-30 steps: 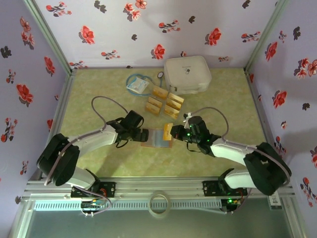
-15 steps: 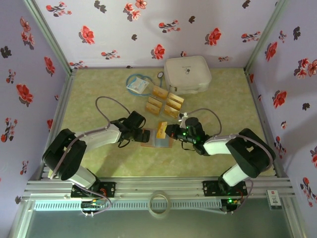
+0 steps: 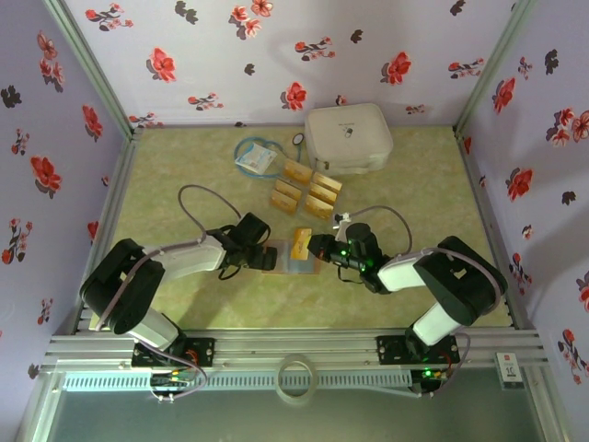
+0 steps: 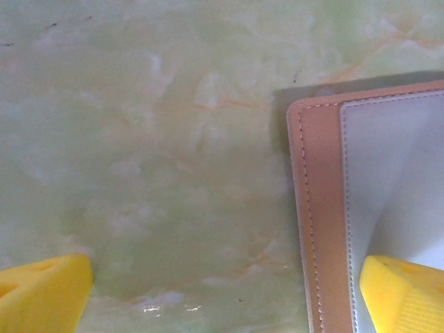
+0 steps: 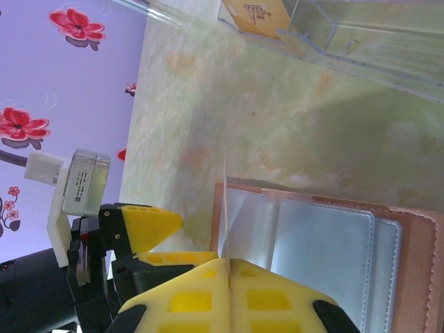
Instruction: Put the credit cards into the card holder
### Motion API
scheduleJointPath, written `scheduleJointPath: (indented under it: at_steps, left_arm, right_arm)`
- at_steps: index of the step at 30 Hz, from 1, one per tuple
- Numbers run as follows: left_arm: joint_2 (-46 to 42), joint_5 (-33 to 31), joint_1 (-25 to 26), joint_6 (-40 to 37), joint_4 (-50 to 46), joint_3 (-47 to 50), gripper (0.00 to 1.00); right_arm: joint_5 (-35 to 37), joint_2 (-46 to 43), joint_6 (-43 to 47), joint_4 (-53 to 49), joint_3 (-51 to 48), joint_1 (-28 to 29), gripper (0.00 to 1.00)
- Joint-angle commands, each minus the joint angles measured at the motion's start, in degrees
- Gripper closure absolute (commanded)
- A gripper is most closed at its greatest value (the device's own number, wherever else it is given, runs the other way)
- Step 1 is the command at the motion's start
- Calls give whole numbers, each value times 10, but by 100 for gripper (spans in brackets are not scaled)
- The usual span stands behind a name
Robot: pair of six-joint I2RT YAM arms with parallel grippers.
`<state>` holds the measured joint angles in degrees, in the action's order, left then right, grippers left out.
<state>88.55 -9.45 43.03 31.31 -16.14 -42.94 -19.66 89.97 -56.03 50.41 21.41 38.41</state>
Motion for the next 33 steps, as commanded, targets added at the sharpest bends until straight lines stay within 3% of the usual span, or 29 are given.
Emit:
scheduleJointPath:
  at_steps: [1, 23, 33]
  left_arm:
    - [7, -8, 7, 21, 4, 15, 0]
    - [-16, -34, 24, 66, -2, 43, 0]
    - [-16, -39, 29, 79, 3, 56, 0]
  right_arm:
    - [15, 7, 6, 37, -8, 6, 100]
    - [23, 110, -22, 171, -14, 25, 100]
    - [38, 105, -23, 186, -33, 25, 100]
